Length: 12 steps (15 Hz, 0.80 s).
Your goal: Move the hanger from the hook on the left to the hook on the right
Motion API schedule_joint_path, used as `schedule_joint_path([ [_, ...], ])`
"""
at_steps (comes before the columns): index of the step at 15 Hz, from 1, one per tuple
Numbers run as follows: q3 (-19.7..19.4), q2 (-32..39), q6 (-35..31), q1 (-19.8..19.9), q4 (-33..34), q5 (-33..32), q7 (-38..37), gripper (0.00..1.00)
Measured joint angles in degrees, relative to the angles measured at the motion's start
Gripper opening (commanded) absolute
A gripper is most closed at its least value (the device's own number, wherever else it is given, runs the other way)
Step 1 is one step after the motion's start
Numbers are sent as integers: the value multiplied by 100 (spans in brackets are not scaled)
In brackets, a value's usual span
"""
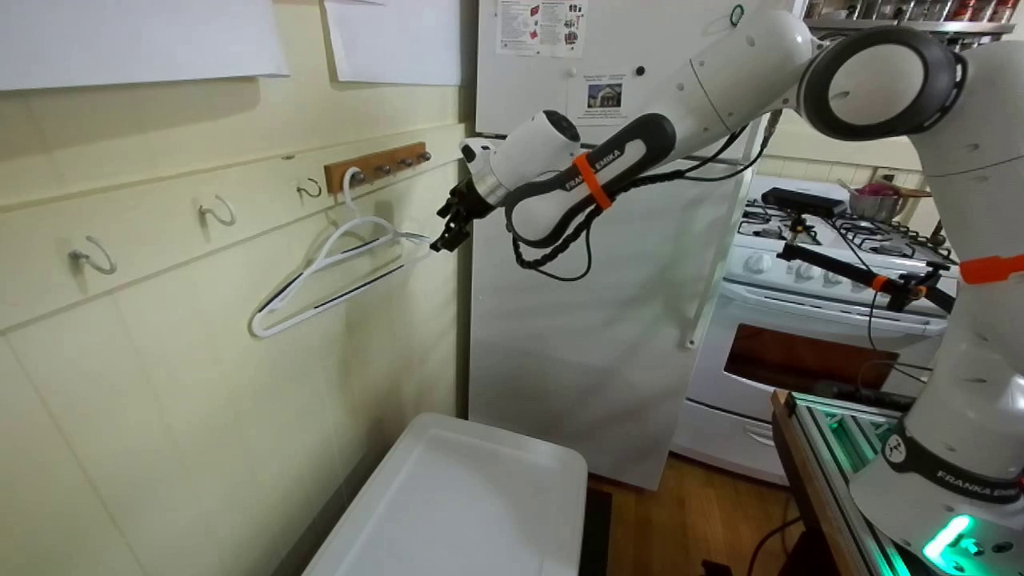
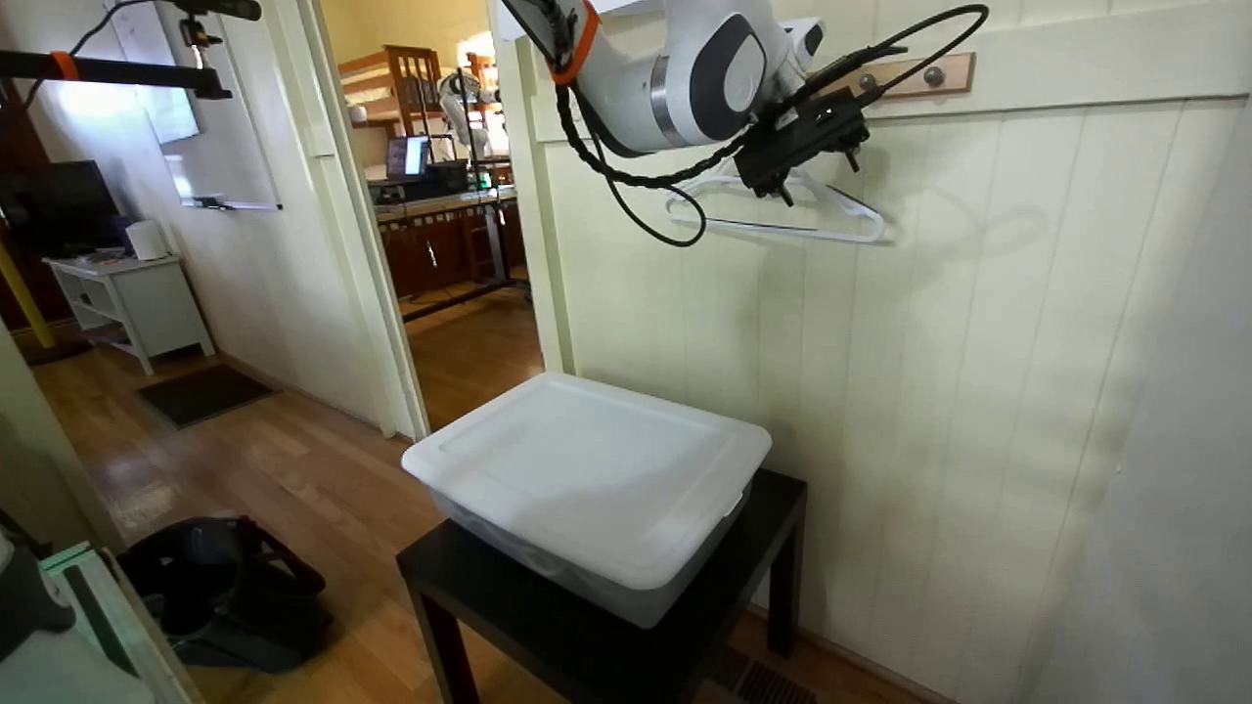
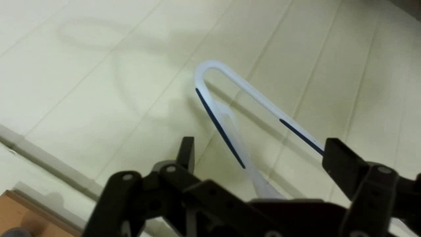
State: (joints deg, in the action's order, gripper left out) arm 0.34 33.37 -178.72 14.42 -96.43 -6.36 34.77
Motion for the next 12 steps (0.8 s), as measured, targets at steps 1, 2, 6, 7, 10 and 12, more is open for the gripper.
schedule_joint_path([
  [1, 6, -140, 0, 0, -174, 1, 0, 100],
  [2, 15, -279, 1, 2, -348, 2, 0, 100],
  [6, 335, -902, 109, 192, -1142, 52, 13, 100],
  [7, 470, -1062, 167, 288, -1340, 92, 13, 100],
  [10, 935, -1548, 586, 661, -1882, 391, 44, 100],
  [12, 1090, -1848, 1019, 836, -2141, 685, 41, 100],
])
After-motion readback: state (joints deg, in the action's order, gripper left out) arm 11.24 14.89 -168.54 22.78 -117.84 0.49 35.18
